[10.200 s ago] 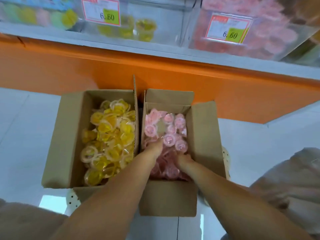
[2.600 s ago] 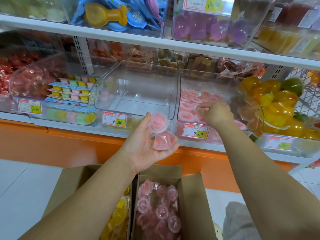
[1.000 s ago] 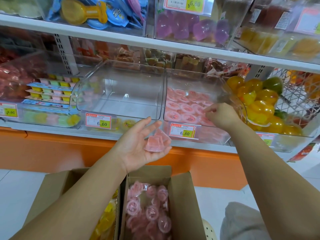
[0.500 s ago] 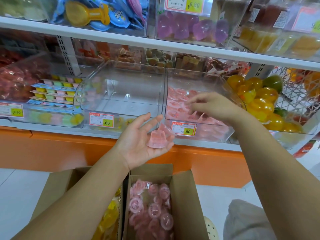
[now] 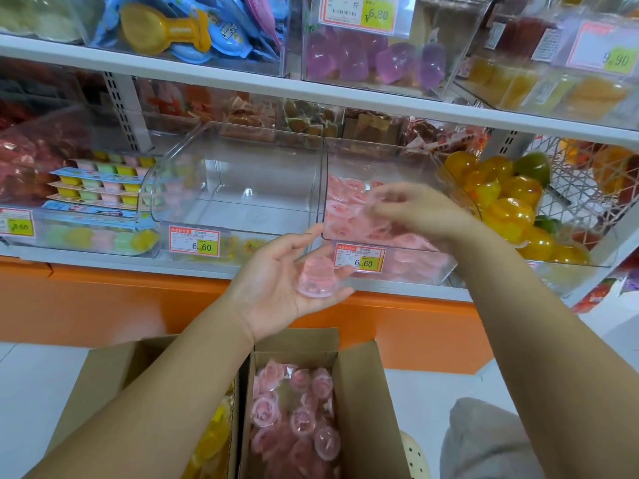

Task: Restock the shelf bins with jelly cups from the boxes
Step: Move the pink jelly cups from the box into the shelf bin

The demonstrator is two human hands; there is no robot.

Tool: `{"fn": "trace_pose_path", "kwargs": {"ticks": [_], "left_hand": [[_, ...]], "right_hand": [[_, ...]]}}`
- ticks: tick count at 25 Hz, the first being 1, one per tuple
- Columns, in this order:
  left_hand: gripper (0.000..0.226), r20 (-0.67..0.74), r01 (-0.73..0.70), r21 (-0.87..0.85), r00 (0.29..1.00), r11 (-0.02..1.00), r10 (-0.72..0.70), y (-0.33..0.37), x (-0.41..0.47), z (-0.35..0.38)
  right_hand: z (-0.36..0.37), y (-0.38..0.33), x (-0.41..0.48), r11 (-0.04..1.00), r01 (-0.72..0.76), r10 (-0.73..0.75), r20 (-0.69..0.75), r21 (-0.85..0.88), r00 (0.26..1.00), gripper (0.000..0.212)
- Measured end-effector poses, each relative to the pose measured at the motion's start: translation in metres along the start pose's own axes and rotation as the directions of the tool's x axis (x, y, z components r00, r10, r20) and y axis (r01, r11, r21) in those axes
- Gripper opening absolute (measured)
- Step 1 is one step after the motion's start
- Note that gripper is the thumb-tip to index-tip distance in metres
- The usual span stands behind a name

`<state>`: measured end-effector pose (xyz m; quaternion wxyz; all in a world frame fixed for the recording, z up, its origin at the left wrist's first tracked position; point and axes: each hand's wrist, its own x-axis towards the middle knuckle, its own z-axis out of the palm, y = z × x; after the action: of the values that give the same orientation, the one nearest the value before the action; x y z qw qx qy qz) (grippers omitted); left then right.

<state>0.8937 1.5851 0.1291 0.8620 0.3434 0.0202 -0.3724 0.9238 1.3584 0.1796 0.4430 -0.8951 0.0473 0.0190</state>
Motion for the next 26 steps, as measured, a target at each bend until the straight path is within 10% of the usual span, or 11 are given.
{"fn": "trace_pose_path", "kwargs": {"ticks": [4, 17, 20, 23, 26], "left_hand": [[0.055, -0.034, 0.005, -0.014, 0.999, 1.0, -0.006, 0.001, 0.0, -0.006], [0.054, -0.084, 0.002, -0.026, 0.996, 1.0, -0.004, 0.005, 0.004, -0.017], [0.052, -0.077, 0.004, -0.044, 0.997, 0.999, -0.007, 0.005, 0.004, -0.016], [0.049, -0.057, -0.002, -0.061, 0.998, 0.998, -0.001, 0.005, 0.004, -0.016], [0.039, -0.026, -0.015, -0.066, 1.0, 0.998, 0.013, 0.006, 0.004, -0.012]], "right_hand": [[-0.032, 0.048, 0.021, 0.958, -0.158, 0.016, -0.503, -0.24, 0.864, 0.061], [-0.025, 0.049, 0.042, 0.535, -0.31, 0.19, -0.245, -0.786, 0.951, 0.036], [-0.033, 0.044, 0.036, 0.59, -0.342, 0.206, -0.273, -0.732, 0.94, 0.035], [-0.038, 0.031, 0.024, 0.864, -0.248, 0.062, -0.397, -0.437, 0.916, 0.031], [-0.031, -0.01, -0.005, 0.993, 0.008, -0.019, -0.087, -0.118, 0.996, 0.022]]}}
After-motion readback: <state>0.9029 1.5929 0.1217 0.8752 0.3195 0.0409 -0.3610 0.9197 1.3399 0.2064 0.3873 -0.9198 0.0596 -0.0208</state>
